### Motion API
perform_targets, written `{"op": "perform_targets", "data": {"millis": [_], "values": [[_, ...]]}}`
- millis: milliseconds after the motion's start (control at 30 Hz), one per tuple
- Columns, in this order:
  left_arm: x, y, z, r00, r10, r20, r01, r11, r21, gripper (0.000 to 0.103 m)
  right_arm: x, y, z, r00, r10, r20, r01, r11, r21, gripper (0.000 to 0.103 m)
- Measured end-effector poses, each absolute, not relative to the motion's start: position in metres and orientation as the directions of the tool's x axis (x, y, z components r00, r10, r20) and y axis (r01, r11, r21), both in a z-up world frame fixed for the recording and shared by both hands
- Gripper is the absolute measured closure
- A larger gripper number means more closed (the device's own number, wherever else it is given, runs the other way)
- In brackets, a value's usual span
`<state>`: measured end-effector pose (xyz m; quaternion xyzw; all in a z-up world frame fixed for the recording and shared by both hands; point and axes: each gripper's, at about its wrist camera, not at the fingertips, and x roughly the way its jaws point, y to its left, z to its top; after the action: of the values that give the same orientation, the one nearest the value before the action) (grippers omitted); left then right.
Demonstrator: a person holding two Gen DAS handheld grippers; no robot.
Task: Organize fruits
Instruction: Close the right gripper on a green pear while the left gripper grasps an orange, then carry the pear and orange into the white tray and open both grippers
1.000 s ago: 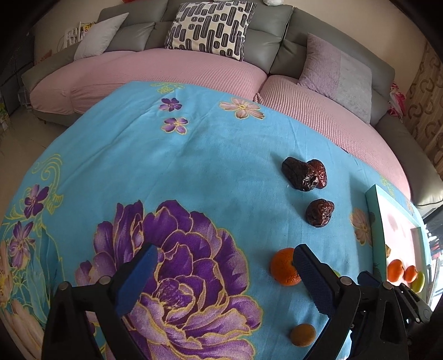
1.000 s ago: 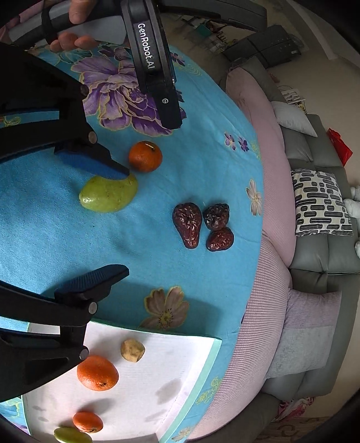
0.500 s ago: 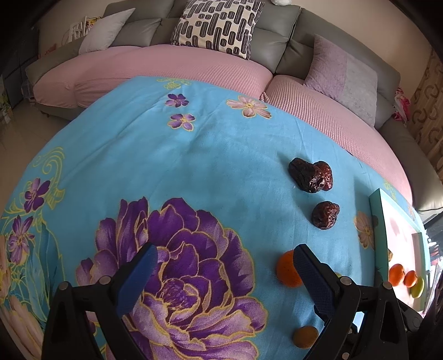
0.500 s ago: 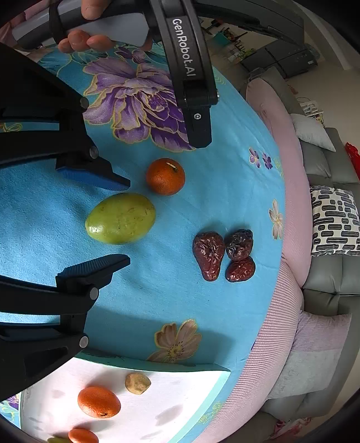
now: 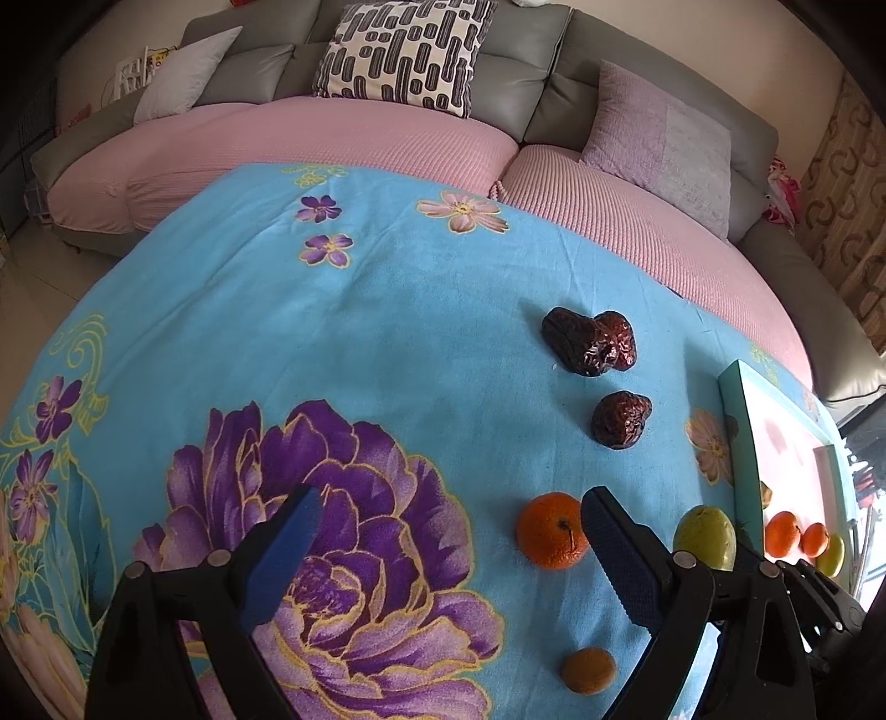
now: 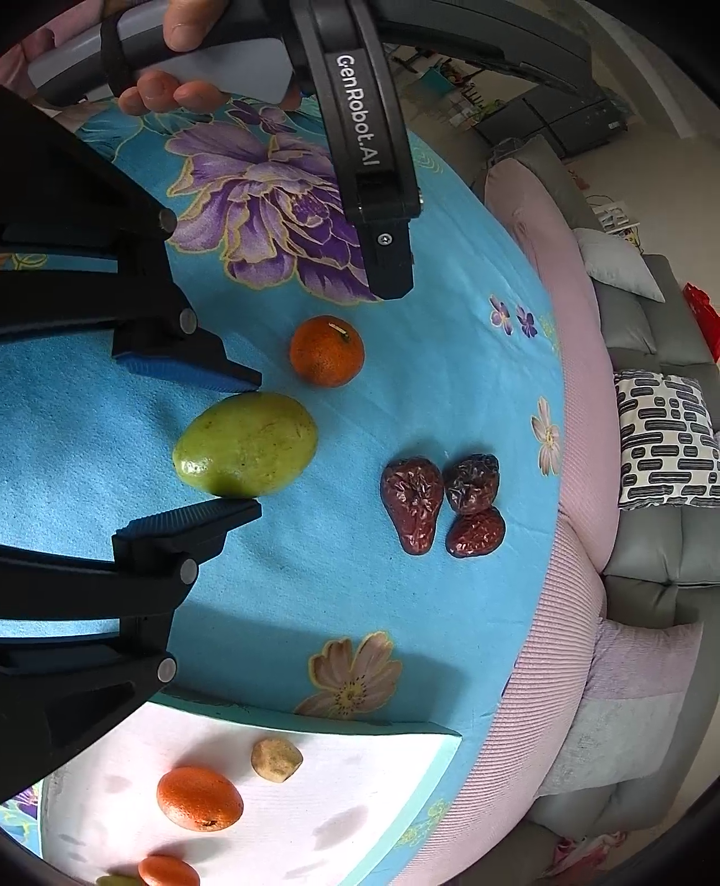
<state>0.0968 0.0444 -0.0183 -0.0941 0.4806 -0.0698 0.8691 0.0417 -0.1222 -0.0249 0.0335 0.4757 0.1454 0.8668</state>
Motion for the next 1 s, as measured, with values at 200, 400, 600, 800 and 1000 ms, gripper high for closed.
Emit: {"op": "perform_targets", "data": {"millis": [200, 400, 600, 800, 1000], "values": [[0.096, 0.022, -0.021, 0.497, -0.254, -0.829, 0.106, 0.967, -0.233, 0.026, 0.039, -0.156, -0.017, 0.561, 0.235, -0.794, -0.118, 0.972, 0.205, 0.062], [0.094, -0.001, -0.025, 0.469, -0.290, -0.834, 0.198, 0.955, -0.221, 0.050, 0.035, -0.182, -0.009, 0.602, 0.202, -0.772, -0.047, 0.975, 0.218, 0.062], [0.095, -0.006, -0.033, 0.453, -0.276, -0.848, 0.201, 0.958, -0.205, 0.064, 0.035, -0.188, -0.007, 0.610, 0.196, -0.768, -0.031, 0.974, 0.225, 0.062], [0.092, -0.005, -0.029, 0.463, -0.283, -0.840, 0.209, 0.956, -0.206, 0.067, 0.031, -0.189, -0.005, 0.616, 0.201, -0.762, -0.034, 0.973, 0.229, 0.062], [0.084, -0.009, -0.004, 0.514, -0.321, -0.796, 0.249, 0.943, -0.220, 0.067, 0.029, -0.192, 0.000, 0.629, 0.194, -0.753, -0.024, 0.973, 0.231, 0.062]]}}
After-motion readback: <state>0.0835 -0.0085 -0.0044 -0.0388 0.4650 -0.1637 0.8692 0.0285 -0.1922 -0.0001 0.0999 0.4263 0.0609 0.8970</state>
